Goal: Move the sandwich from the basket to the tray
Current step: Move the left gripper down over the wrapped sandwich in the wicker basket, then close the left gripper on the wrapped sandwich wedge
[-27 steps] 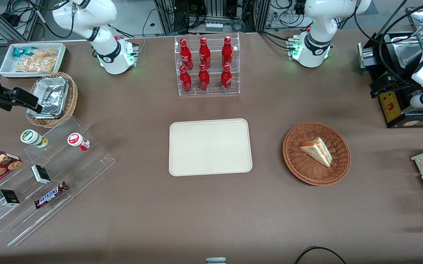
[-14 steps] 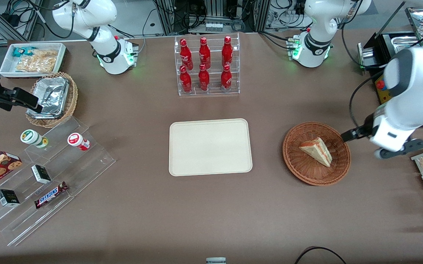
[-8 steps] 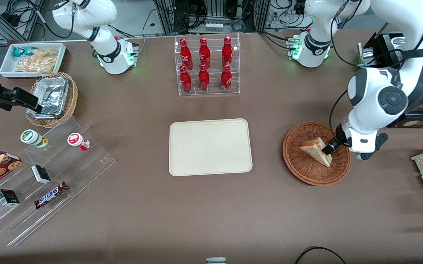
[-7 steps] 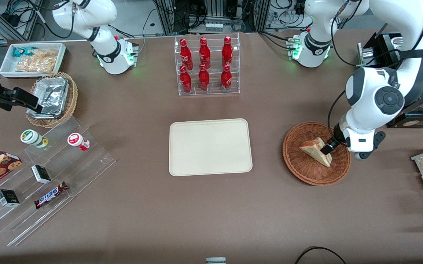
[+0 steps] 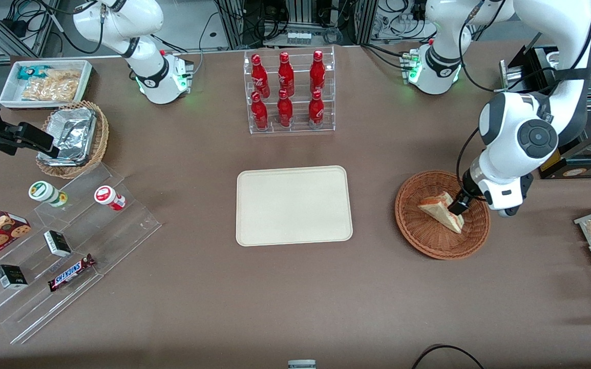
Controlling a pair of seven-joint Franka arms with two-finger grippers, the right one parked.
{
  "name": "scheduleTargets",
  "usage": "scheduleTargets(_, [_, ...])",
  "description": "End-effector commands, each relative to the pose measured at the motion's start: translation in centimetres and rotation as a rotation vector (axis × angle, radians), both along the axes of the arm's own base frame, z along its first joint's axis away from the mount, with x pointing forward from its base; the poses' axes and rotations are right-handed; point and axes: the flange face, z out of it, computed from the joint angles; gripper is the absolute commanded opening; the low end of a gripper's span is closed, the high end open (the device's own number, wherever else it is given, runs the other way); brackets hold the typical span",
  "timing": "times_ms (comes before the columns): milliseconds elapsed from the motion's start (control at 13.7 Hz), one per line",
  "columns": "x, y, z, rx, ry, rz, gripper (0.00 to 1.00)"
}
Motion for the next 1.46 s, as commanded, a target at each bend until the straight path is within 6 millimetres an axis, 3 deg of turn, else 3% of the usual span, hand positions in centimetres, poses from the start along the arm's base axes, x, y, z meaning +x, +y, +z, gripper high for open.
scheduleTargets(0, [-0.8,-0.4,-0.1,0.007,-0.002,0.036,1.0])
scheduleTargets(366, [-0.4,-1.1,-2.0,0.005,0.004,0.156,1.0])
scheduleTargets(1098, [0.3,-1.2,-7.9,-0.006,0.02,0.143,0.97])
scheduleTargets(1171, [0.5,-1.1,-8.0,-0.01,0.005,0.144,0.85])
scheduleTargets(1390, [0.7,-0.9,-8.4,-0.011,0.01,0.146,0.16])
